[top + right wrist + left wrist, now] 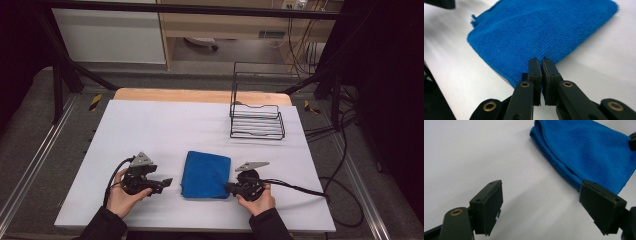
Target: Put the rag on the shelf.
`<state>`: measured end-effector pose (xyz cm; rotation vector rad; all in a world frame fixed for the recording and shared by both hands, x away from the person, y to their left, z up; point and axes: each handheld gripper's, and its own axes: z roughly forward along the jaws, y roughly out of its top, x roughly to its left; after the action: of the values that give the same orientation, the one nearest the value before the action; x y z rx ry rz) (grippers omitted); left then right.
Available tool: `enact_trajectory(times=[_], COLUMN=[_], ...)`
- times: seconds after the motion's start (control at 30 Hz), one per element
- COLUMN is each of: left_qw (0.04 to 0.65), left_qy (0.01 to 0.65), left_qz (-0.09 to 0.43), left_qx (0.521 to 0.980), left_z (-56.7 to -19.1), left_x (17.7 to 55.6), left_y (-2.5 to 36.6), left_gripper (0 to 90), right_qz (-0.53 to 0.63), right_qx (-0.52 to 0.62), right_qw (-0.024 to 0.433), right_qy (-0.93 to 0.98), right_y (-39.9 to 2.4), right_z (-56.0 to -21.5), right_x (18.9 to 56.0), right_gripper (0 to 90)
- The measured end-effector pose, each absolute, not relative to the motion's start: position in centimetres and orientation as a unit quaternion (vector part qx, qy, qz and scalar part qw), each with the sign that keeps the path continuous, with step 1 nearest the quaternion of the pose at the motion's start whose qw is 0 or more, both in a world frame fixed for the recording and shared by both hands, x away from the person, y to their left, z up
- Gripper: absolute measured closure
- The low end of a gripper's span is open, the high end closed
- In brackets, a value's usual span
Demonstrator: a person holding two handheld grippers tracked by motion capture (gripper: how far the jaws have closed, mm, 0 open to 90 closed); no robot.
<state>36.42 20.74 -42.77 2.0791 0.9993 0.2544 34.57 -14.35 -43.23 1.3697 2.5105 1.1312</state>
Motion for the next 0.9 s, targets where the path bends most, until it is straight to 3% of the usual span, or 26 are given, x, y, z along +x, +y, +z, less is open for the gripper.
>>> enact_trajectory(times=[0.27,0.33,0.4,0.47,0.5,0.73,0.9], left_qw=[0.402,0.403,0.407,0.410,0.411,0.395,0.393], left_qy=[0.391,0.388,0.385,0.380,0.383,0.381,0.380], left_qz=[0.098,0.095,0.090,0.087,0.083,0.086,0.097], left_qx=[0.822,0.824,0.824,0.824,0.823,0.831,0.832], left_z=[-42.7,-42.6,-42.4,-42.1,-42.0,-41.4,-40.7], left_x=[36.3,36.3,36.4,36.5,36.7,38.2,39.8], left_y=[20.5,20.4,20.2,20.1,20.0,18.3,17.0], left_gripper=[18.3,17.2,12.5,11.5,10.9,11.3,11.5], right_qz=[0.344,0.343,0.357,0.365,0.392,0.459,0.466], right_qx=[0.429,0.424,0.414,0.412,0.409,0.410,0.413], right_qw=[0.043,0.048,0.057,0.062,0.077,0.120,0.128], right_qy=[0.834,0.837,0.836,0.833,0.821,0.779,0.772], right_y=[-15.6,-15.6,-15.8,-15.9,-16.6,-19.3,-20.5], right_z=[-43.1,-43.2,-43.0,-42.8,-42.3,-41.5,-41.5], right_x=[34.9,34.8,34.8,34.9,35.1,36.4,37.5], right_gripper=[85.8,82.2,72.3,69.2,57.6,24.2,12.6])
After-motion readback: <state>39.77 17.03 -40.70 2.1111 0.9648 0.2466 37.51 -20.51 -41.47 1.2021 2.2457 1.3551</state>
